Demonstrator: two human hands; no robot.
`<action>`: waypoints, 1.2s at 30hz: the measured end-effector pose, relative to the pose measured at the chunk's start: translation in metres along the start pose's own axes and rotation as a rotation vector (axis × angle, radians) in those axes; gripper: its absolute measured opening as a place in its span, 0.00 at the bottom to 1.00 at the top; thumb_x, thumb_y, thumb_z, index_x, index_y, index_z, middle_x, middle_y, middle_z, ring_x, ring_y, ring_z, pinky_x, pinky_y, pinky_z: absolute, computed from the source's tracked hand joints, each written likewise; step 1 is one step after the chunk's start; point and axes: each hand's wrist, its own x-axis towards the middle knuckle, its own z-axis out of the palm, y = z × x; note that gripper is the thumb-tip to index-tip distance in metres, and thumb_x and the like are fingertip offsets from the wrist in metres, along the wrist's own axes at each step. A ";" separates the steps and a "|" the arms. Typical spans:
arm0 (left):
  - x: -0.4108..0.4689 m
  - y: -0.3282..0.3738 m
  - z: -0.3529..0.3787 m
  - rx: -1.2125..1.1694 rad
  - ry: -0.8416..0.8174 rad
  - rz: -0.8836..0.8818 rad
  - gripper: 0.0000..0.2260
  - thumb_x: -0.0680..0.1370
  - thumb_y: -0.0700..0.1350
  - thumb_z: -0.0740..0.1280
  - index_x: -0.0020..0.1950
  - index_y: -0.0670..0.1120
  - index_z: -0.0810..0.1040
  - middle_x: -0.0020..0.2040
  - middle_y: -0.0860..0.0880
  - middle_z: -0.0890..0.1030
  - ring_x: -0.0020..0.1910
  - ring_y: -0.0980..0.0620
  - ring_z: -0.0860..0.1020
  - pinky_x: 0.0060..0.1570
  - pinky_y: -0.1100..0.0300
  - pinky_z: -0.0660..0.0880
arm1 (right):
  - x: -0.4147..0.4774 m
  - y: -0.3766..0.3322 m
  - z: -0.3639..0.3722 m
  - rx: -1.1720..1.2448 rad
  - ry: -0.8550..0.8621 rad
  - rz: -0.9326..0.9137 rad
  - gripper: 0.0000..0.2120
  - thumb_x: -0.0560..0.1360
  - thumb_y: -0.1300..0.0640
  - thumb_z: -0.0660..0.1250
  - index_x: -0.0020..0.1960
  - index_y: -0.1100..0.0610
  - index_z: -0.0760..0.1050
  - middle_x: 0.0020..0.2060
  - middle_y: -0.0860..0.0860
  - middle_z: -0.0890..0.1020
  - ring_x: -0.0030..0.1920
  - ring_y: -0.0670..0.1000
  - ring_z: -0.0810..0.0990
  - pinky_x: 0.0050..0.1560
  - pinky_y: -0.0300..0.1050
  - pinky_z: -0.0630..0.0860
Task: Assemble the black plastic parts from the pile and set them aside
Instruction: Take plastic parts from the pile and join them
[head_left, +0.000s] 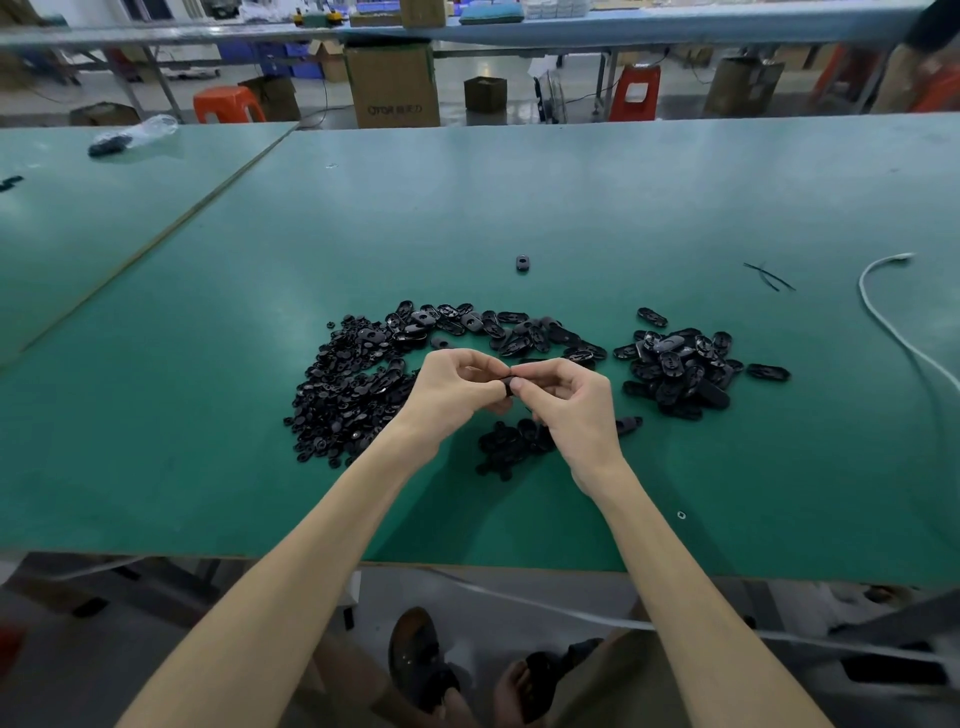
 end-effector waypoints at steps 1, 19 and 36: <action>-0.001 0.000 0.000 -0.013 -0.002 0.006 0.05 0.76 0.30 0.72 0.51 0.37 0.82 0.40 0.44 0.87 0.37 0.49 0.85 0.44 0.62 0.82 | 0.000 0.000 0.000 0.008 0.010 0.000 0.05 0.76 0.64 0.76 0.48 0.55 0.87 0.41 0.50 0.88 0.36 0.43 0.83 0.38 0.34 0.76; -0.003 0.001 -0.006 -0.053 -0.037 0.059 0.07 0.76 0.29 0.73 0.54 0.33 0.83 0.44 0.38 0.87 0.40 0.48 0.86 0.47 0.58 0.84 | 0.000 0.000 0.000 0.016 0.042 0.016 0.05 0.76 0.63 0.76 0.47 0.53 0.86 0.38 0.51 0.87 0.33 0.45 0.80 0.38 0.38 0.77; 0.024 0.068 0.077 0.056 -0.095 0.193 0.06 0.76 0.36 0.75 0.51 0.44 0.85 0.44 0.46 0.88 0.41 0.52 0.86 0.40 0.63 0.79 | 0.002 -0.002 0.001 -0.063 0.070 0.048 0.09 0.78 0.67 0.62 0.46 0.57 0.78 0.32 0.47 0.81 0.31 0.45 0.76 0.33 0.38 0.72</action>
